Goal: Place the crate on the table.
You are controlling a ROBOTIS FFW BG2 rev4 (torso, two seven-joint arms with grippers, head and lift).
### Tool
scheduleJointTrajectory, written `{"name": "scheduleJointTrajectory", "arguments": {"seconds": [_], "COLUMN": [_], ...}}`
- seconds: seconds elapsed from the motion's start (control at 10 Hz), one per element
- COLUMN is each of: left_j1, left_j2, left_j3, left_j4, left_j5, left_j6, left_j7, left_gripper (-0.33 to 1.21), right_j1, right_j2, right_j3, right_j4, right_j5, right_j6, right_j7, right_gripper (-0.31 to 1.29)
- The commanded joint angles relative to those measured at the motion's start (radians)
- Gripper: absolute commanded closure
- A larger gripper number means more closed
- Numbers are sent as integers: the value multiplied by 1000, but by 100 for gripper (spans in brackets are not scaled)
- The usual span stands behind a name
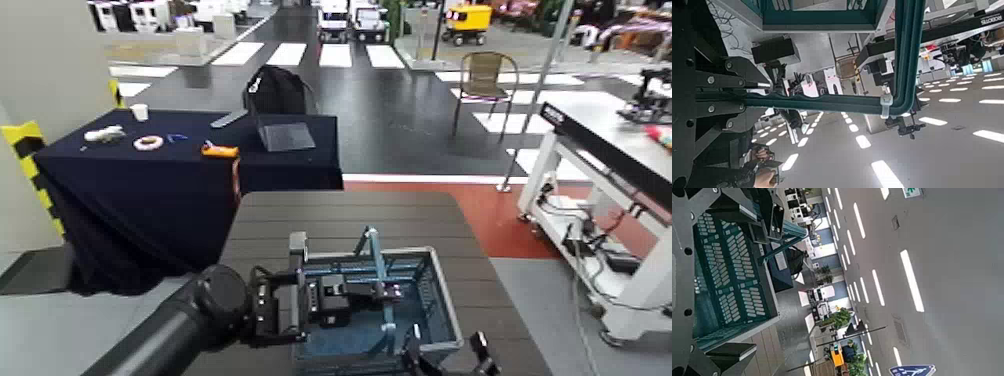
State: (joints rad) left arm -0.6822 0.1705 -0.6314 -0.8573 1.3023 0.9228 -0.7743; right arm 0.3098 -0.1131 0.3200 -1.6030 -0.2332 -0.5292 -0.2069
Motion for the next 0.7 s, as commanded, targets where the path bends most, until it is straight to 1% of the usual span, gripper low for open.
{"name": "scheduleJointTrajectory", "arguments": {"seconds": [0.1, 0.2, 0.3, 0.5, 0.7], "left_j1": [6, 4, 1, 3, 3], "left_j2": [-2, 0, 0, 0, 0], "left_j3": [-8, -4, -2, -1, 9], "left_j4": [7, 7, 7, 7, 3], "left_j5": [0, 0, -2, -2, -2], "left_j6": [-44, -70, -81, -104, -145], "left_j7": [-16, -25, -25, -33, -48], "left_gripper": [75, 57, 48, 43, 31], "right_j1": [0, 0, -1, -1, -3], "right_j2": [0, -2, -2, -3, -3], "right_j3": [1, 1, 4, 4, 4], "right_j4": [0, 0, 0, 1, 1], "right_j5": [0, -2, -3, -5, -6], "right_j6": [-2, 0, 0, -2, 0], "right_j7": [0, 1, 1, 0, 1], "right_gripper": [14, 14, 14, 14, 14]}}
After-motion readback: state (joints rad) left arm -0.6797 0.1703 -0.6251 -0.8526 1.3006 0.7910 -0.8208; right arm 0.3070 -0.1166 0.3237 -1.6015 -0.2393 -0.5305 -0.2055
